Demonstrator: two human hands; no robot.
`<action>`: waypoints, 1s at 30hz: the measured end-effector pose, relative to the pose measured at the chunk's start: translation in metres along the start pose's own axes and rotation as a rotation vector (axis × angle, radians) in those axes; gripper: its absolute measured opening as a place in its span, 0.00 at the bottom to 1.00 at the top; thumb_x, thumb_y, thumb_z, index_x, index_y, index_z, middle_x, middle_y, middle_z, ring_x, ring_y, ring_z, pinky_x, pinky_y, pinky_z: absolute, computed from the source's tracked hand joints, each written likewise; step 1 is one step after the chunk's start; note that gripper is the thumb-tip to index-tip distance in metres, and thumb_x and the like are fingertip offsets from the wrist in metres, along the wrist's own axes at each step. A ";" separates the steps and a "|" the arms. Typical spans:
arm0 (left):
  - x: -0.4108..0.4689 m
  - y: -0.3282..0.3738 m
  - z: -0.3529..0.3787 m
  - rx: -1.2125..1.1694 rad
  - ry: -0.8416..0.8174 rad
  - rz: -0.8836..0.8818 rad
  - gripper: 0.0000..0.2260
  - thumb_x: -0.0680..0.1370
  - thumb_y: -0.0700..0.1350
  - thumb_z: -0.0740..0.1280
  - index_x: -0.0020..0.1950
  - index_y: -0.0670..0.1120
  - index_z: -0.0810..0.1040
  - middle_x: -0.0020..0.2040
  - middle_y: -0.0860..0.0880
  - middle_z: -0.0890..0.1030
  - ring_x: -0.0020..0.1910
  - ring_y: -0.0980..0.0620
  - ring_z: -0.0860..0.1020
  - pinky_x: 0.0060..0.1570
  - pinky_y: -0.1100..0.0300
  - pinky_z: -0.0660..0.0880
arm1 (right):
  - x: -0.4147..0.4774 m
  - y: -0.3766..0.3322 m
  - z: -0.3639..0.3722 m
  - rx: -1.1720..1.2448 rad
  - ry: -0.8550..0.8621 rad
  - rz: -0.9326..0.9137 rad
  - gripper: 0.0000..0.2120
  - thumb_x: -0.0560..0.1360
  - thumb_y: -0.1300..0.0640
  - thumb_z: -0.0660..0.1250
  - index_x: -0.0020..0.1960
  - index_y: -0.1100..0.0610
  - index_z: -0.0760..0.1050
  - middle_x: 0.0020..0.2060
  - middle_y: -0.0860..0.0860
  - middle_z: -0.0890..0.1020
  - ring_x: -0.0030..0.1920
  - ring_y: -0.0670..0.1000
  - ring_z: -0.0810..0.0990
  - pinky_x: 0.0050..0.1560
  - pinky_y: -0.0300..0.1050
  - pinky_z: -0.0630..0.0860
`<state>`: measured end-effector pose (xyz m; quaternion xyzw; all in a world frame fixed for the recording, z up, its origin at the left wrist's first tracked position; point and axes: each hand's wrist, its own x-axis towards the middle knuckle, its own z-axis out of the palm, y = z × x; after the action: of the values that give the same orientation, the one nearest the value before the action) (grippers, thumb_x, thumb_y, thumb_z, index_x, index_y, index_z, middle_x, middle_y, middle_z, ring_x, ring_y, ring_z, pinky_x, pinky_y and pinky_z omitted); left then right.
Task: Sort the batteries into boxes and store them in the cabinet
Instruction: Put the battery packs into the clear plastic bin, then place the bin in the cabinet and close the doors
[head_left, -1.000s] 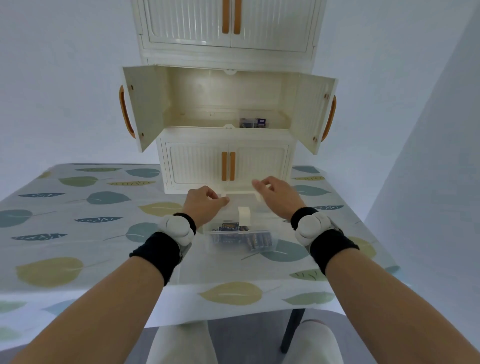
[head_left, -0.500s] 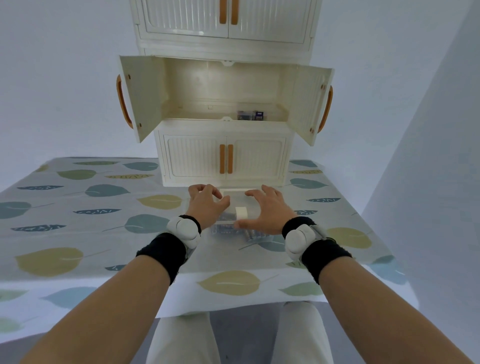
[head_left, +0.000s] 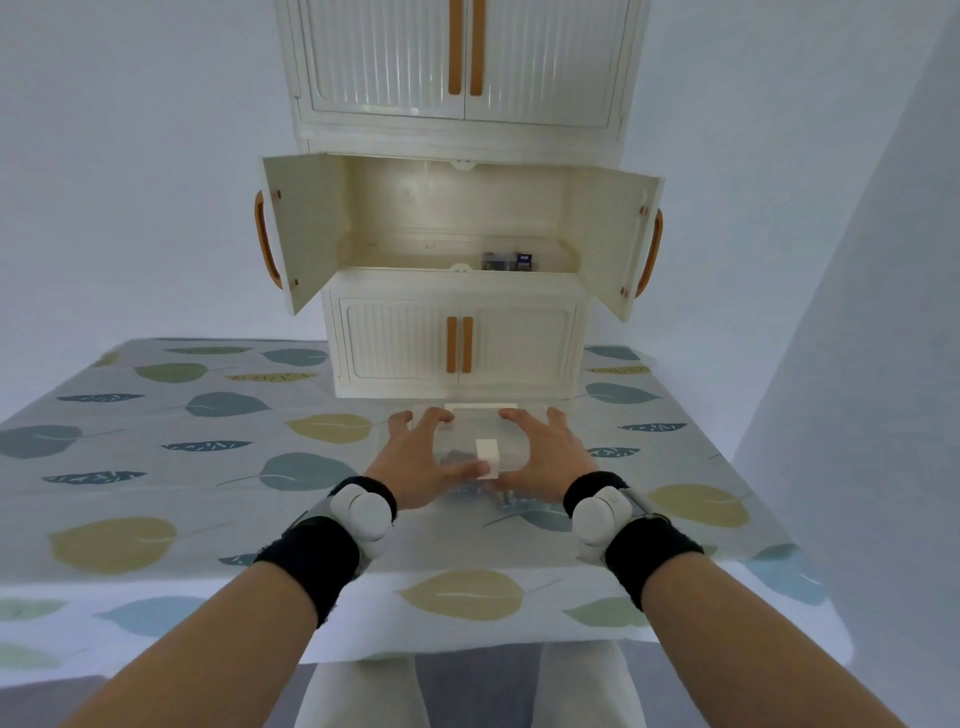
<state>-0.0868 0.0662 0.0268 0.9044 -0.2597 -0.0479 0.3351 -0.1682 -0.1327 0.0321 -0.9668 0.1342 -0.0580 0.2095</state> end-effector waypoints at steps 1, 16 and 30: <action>0.000 0.001 -0.003 0.019 -0.012 0.017 0.42 0.62 0.68 0.75 0.70 0.57 0.64 0.71 0.46 0.59 0.61 0.45 0.70 0.55 0.60 0.65 | 0.001 -0.001 -0.001 0.006 0.002 -0.003 0.47 0.59 0.30 0.74 0.73 0.36 0.58 0.71 0.57 0.61 0.67 0.63 0.72 0.64 0.53 0.72; 0.089 0.087 -0.187 0.112 0.292 0.170 0.32 0.72 0.54 0.75 0.73 0.62 0.66 0.74 0.42 0.56 0.69 0.39 0.67 0.65 0.55 0.68 | 0.116 -0.111 -0.154 0.117 0.240 -0.160 0.53 0.50 0.23 0.69 0.72 0.32 0.57 0.69 0.53 0.64 0.62 0.58 0.76 0.56 0.45 0.71; 0.185 0.098 -0.230 0.507 0.389 -0.064 0.30 0.79 0.44 0.64 0.77 0.60 0.56 0.68 0.38 0.60 0.58 0.38 0.71 0.49 0.55 0.70 | 0.247 -0.156 -0.180 0.085 0.261 -0.235 0.52 0.54 0.26 0.73 0.75 0.40 0.61 0.72 0.52 0.66 0.70 0.55 0.70 0.62 0.48 0.70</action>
<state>0.0890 0.0446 0.2825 0.9590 -0.1661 0.1818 0.1406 0.0746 -0.1356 0.2744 -0.9504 0.0437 -0.2126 0.2229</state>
